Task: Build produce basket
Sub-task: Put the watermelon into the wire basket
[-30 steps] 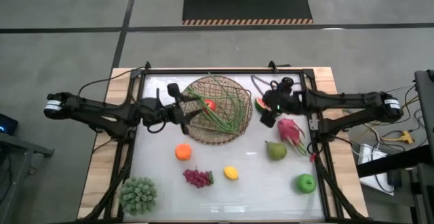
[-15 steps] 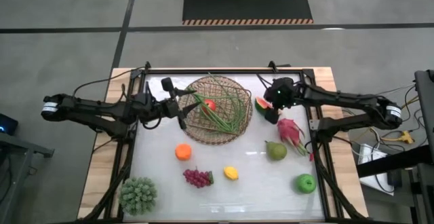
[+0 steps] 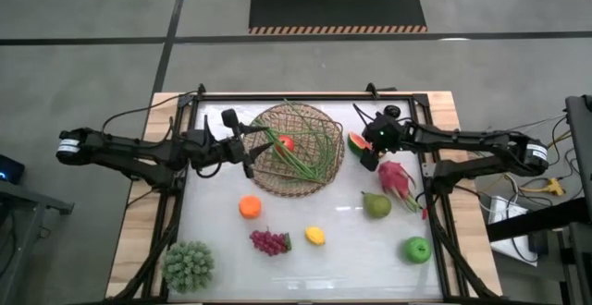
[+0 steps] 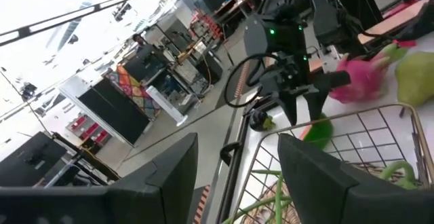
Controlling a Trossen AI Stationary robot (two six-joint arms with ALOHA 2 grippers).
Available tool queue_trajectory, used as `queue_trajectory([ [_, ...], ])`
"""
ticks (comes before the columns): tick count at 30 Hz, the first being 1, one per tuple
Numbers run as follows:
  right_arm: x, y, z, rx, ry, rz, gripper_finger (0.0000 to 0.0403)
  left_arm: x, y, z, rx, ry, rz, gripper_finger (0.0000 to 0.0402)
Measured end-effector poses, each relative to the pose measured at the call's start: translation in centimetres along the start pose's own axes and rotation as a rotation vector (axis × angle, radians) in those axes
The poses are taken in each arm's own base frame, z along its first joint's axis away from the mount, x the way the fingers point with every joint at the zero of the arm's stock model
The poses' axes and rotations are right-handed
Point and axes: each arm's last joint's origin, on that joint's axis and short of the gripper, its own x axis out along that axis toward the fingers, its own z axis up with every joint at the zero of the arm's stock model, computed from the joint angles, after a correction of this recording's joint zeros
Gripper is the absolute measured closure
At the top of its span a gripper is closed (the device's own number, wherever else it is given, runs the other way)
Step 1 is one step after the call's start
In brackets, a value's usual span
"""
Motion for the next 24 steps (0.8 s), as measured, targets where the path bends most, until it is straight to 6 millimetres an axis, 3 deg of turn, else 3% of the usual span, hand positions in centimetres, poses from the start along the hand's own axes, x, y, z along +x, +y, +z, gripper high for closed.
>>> queue_trajectory([
  [16, 2.5, 0.0, -1.6, 0.051, 0.078, -0.007, 0.0185, 0.0, 0.0, 0.0, -0.004, -0.001, 0.001, 0.0214],
  [20, 2.5, 0.0, -1.6, 0.049, 0.081, -0.008, 0.0221, 0.0, 0.0, 0.0, -0.005, -0.001, 0.001, 0.0214],
  [24, 2.5, 0.1, -1.7, 0.046, 0.082, 0.002, 0.0286, 0.0, 0.0, 0.0, -0.005, 0.000, 0.000, 0.0214],
])
